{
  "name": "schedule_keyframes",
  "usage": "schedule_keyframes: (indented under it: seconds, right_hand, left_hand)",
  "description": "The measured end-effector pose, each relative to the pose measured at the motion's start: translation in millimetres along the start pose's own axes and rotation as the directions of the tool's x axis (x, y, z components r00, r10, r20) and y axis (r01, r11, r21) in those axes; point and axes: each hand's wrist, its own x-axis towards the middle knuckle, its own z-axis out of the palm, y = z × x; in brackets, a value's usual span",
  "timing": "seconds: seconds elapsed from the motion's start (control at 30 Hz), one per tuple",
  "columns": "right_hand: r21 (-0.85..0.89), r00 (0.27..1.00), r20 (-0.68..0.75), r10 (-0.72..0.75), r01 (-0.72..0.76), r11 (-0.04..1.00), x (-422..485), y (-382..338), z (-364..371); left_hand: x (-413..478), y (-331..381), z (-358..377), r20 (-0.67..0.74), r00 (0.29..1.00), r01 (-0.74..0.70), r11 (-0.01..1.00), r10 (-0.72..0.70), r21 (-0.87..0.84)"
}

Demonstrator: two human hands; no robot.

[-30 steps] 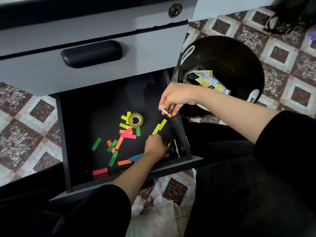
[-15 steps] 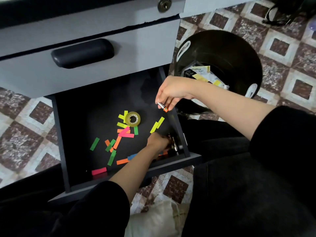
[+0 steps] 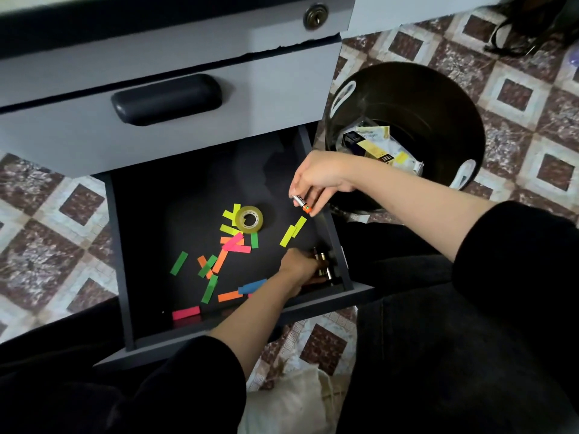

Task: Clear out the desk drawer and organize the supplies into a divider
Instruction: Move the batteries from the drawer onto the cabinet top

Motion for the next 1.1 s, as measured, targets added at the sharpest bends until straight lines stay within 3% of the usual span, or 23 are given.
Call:
schedule_keyframes:
  seconds: [0.33,0.5,0.6,0.83,1.1]
  right_hand:
    - [0.039,0.999,0.047,0.019,-0.021,0.999,1,-2,18]
    - [0.046,0.999,0.043,0.004,-0.006,0.999,-11,-7,35]
    - [-0.036,0.998,0.06,-0.008,0.01,0.999,-22,-16,44]
    - [0.014,0.986,-0.052,-0.155,0.156,0.988,-75,-50,71]
    - [0.12,0.948,-0.149,-0.282,0.3,0.946,-138,-73,74]
  left_hand:
    - [-28,15,-32,0.018,1.0,0.002,0.999,-0.001,-0.054]
    - [-64,28,-91,-0.082,0.996,-0.054,0.985,0.041,-0.166]
    - [-88,38,-121,-0.134,0.988,-0.109,0.972,0.082,-0.209]
    - [-153,53,-144,-0.054,0.977,-0.207,0.874,0.205,-0.44]
    - [-218,76,-146,-0.033,0.933,-0.333,0.829,0.357,-0.45]
